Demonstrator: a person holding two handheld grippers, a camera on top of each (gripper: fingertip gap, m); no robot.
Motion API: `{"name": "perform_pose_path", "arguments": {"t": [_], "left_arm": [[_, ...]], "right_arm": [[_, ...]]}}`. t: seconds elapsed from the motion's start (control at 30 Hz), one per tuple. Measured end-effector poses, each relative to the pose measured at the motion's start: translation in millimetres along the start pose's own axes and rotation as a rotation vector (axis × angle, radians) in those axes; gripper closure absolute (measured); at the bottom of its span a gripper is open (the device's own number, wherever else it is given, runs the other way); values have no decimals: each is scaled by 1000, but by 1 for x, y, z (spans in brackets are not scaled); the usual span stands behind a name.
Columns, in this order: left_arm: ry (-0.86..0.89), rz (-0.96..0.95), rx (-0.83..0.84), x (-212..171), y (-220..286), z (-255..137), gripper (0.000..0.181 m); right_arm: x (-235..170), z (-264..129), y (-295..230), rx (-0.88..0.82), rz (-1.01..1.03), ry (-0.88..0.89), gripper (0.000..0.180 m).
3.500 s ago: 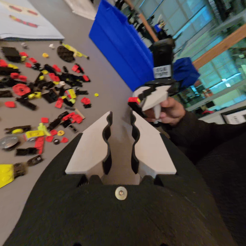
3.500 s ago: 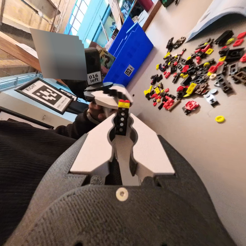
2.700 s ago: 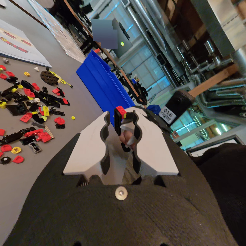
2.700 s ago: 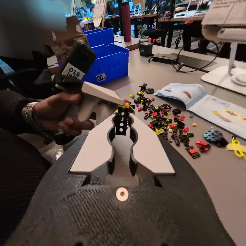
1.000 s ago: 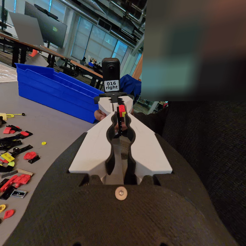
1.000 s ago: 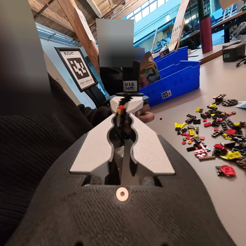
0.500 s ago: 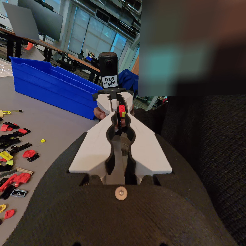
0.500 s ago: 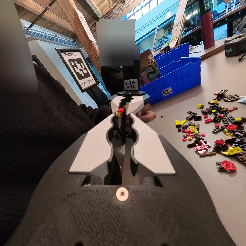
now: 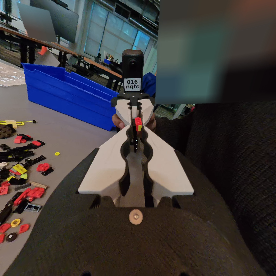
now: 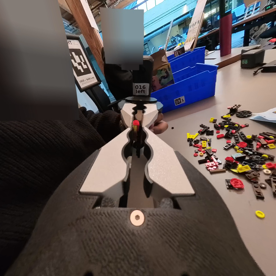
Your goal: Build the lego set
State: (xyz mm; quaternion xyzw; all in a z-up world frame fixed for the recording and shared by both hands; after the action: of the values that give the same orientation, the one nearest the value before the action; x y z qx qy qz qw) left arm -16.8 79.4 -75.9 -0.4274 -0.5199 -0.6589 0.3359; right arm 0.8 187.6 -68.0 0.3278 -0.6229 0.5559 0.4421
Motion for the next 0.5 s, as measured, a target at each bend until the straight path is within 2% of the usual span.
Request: {"name": "perform_pose_path", "arguments": {"t": [0.5], "left_arm": [[121,5,48,11,2,-2,173]], "right_arm": [[11,-8,-2,-2,-41,144,171]]}}
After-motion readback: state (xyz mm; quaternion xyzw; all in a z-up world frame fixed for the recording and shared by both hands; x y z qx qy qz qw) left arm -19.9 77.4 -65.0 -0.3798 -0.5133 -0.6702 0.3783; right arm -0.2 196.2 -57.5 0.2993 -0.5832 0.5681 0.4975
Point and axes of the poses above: each gripper's, where its closed fingertips meet, z out along the fingers, x out of its top, y = z × x across the jaws, the point moved 6 cm from there along -z, back along the fingers, and after that the axes turned 1 degree about z, right-handed, at the moved point
